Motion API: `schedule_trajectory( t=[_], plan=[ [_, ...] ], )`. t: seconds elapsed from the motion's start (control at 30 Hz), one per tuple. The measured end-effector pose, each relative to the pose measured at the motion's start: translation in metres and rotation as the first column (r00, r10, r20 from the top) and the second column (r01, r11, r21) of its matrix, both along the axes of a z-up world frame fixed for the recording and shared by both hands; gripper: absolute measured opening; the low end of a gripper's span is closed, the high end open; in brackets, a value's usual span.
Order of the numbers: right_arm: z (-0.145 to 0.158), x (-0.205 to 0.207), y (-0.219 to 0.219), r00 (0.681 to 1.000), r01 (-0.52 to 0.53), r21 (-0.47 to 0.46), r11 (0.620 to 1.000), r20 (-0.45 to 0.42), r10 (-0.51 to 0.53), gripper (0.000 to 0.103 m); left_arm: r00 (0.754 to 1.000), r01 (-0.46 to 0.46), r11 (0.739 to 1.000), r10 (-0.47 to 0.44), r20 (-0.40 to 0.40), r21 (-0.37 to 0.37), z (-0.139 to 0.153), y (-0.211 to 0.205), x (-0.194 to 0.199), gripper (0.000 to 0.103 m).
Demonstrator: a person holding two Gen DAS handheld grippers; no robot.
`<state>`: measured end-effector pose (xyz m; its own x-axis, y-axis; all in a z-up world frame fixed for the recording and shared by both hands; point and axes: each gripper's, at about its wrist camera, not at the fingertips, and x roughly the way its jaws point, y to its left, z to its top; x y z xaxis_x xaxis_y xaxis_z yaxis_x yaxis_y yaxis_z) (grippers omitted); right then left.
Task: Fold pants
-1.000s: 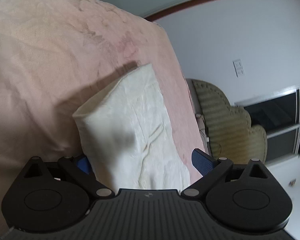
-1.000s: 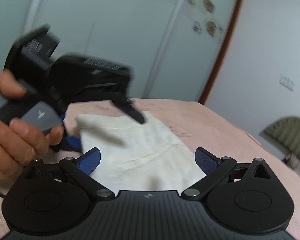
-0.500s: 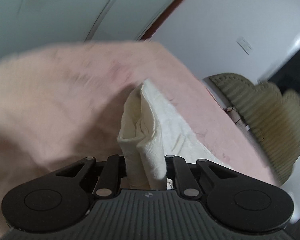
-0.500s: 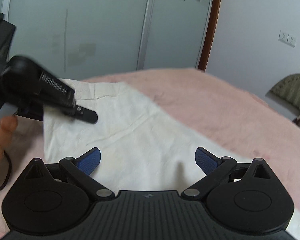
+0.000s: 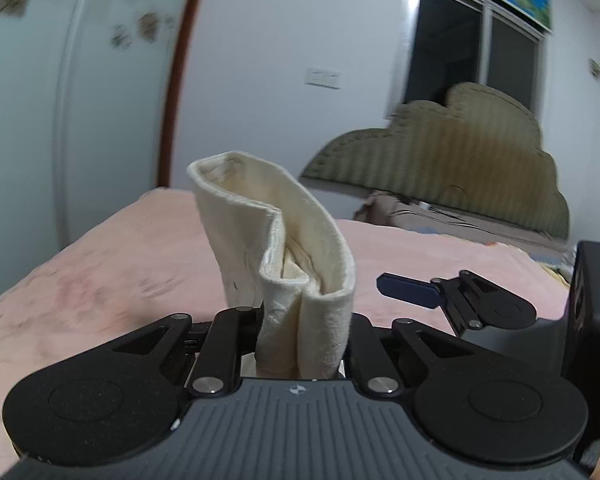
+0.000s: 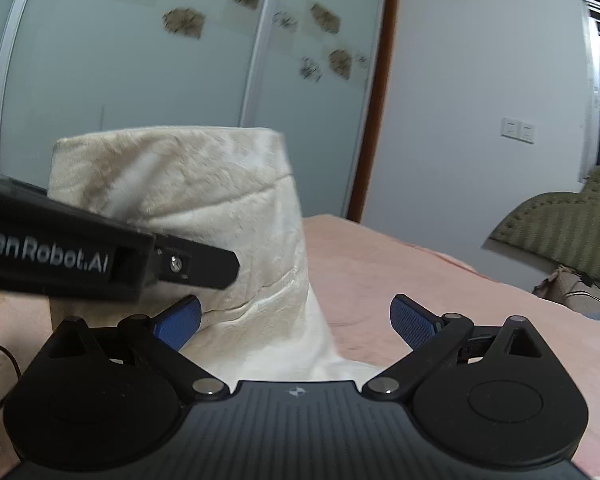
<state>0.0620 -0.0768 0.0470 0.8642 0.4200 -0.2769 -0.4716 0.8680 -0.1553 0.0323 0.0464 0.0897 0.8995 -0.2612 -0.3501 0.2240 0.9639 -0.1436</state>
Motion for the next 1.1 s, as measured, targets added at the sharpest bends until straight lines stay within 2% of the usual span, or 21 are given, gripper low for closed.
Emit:
schedule_trajectory(
  t=[0.1, 0.23, 0.33, 0.43, 0.53, 0.77, 1.1],
  plan=[
    [0.0, -0.009, -0.029, 0.999, 0.029, 0.034, 0.999, 0.016, -0.03, 0.102, 0.998, 0.061, 0.998, -0.062, 0.01, 0.017, 0.003, -0.031, -0.004, 0.014],
    [0.0, -0.02, -0.072, 0.996, 0.088, 0.092, 0.992, -0.007, -0.087, 0.102, 0.989, 0.146, 0.989, -0.146, -0.001, 0.028, 0.003, -0.077, -0.002, 0.015],
    [-0.003, -0.025, -0.102, 0.992, 0.125, 0.106, 0.986, -0.03, -0.123, 0.102, 0.979, 0.204, 0.978, -0.203, -0.012, 0.051, -0.007, -0.115, -0.001, 0.017],
    [-0.006, -0.027, -0.127, 0.988, 0.149, 0.099, 0.984, -0.057, -0.144, 0.102, 0.969, 0.246, 0.962, -0.247, -0.009, 0.115, -0.02, -0.155, -0.008, 0.018],
    [-0.014, -0.034, -0.154, 0.983, 0.173, 0.101, 0.98, -0.083, -0.165, 0.102, 0.953, 0.303, 0.948, -0.301, -0.037, 0.1, -0.032, -0.179, -0.006, 0.019],
    [-0.025, -0.05, -0.191, 0.966, 0.249, 0.099, 0.963, -0.096, -0.24, 0.102, 0.916, 0.4, 0.911, -0.396, -0.06, 0.1, -0.05, -0.219, -0.007, 0.019],
    [-0.041, -0.052, -0.216, 0.952, 0.289, 0.086, 0.953, -0.125, -0.278, 0.102, 0.901, 0.431, 0.898, -0.425, -0.079, 0.083, -0.067, -0.235, -0.005, 0.02]
  ],
)
